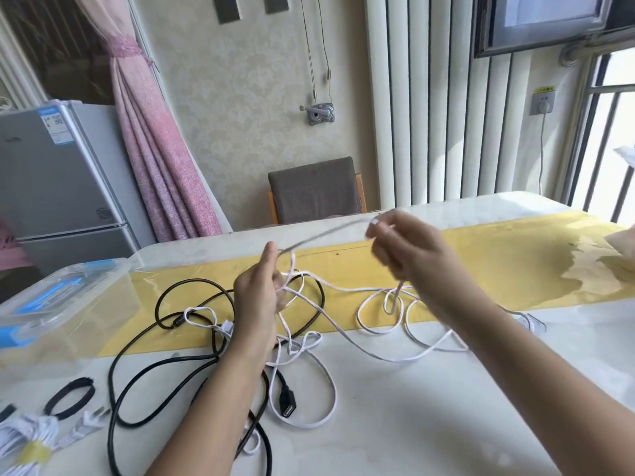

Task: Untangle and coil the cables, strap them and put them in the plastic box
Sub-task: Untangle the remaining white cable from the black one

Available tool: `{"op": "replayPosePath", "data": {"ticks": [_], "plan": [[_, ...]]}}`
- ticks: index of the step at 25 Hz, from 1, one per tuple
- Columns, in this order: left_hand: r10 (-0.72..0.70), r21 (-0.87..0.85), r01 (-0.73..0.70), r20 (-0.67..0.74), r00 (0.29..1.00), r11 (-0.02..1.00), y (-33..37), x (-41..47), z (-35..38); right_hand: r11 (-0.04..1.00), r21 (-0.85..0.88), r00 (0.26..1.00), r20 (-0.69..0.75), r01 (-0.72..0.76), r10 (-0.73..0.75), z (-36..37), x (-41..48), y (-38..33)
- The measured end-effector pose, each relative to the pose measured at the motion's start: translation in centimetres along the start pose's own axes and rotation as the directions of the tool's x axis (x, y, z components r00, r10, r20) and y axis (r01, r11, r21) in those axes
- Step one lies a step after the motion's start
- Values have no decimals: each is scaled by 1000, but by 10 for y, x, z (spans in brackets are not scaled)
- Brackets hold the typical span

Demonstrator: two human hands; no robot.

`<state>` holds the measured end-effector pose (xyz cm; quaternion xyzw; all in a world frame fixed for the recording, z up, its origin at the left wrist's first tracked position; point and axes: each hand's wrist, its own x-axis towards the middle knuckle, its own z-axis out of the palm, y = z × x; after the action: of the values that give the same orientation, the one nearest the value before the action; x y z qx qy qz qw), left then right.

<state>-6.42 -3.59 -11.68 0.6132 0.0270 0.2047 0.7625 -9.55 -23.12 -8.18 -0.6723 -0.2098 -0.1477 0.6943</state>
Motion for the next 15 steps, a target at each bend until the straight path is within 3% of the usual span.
{"op": "replayPosePath", "data": {"ticks": [2,4,6,7,9,11,12,13,15], "plan": [[-92,-191,67,-126,988,979,5,13,-13,987,137,963,-265,80,-42,-30,10,-8],[-178,-323,91,-248,952,942,7,25,-29,971,209,852,-523,117,10,-62,15,-13],[-227,-389,103,-287,931,916,6,32,-39,975,219,731,-673,46,117,-92,17,-5],[-240,-406,118,-265,934,906,3,33,-40,983,178,703,-693,-49,161,-104,18,1],[-241,-407,160,-156,958,899,0,28,-32,943,-78,697,-693,-324,183,-119,19,17],[-219,-360,195,-27,975,912,-3,20,-19,707,-511,765,-641,-489,65,-112,18,27],[-198,-301,195,20,980,934,-3,15,-13,617,-655,823,-567,-436,-21,-99,17,28],[-172,-226,181,58,983,957,-2,9,-6,616,-714,877,-474,-333,-75,-81,15,25],[-129,-90,140,121,984,986,-3,-5,7,812,-573,974,-224,-112,-24,-42,9,19]]}}
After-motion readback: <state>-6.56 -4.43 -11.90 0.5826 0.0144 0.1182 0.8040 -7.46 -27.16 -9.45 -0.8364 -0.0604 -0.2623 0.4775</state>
